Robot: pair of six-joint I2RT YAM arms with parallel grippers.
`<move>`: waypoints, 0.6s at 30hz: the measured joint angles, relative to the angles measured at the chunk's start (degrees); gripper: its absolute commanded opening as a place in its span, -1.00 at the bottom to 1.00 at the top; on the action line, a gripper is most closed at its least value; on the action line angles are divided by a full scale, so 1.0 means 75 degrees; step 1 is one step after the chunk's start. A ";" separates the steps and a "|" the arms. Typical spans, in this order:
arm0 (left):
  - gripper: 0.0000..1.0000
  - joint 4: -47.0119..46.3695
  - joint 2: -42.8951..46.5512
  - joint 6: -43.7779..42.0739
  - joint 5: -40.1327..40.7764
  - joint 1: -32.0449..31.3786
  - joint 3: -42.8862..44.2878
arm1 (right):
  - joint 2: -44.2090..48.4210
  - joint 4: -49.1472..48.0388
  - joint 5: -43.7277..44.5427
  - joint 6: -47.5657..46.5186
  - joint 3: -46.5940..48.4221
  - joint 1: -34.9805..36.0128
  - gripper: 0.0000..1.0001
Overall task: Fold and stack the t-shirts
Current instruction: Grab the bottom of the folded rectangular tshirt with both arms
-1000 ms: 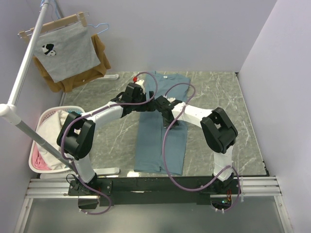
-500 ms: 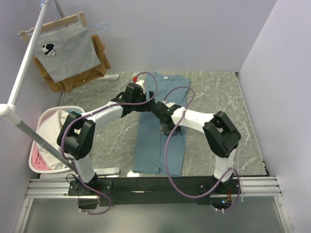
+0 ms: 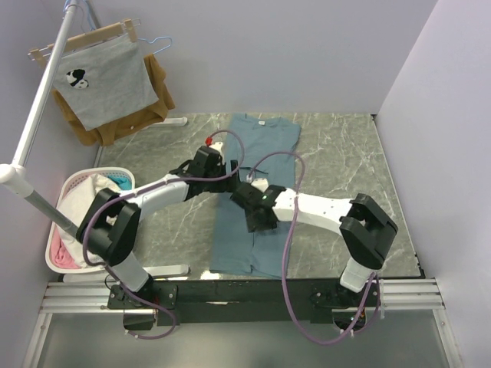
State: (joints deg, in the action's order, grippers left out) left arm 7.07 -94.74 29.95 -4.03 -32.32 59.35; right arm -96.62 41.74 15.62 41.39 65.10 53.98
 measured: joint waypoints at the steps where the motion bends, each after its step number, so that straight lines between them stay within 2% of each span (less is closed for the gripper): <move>1: 0.87 -0.0003 0.0111 0.0047 0.0017 -0.0012 -0.0146 | -0.0032 0.0000 -0.0073 0.0114 -0.0015 0.0187 0.01; 9: 0.86 -0.0082 0.0644 0.0297 0.0125 -0.0105 -0.0982 | -0.0306 -0.0012 -0.0385 0.0968 -0.0102 0.1585 0.00; 18: 0.87 -0.0114 0.0842 0.0388 0.0128 -0.0271 -0.1393 | -0.0650 0.0233 -0.0321 0.1801 -0.0175 0.2436 -0.01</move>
State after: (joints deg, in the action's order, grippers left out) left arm 6.22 -88.42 32.86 -3.07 -34.35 48.90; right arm -101.49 43.48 13.21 54.89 63.79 72.25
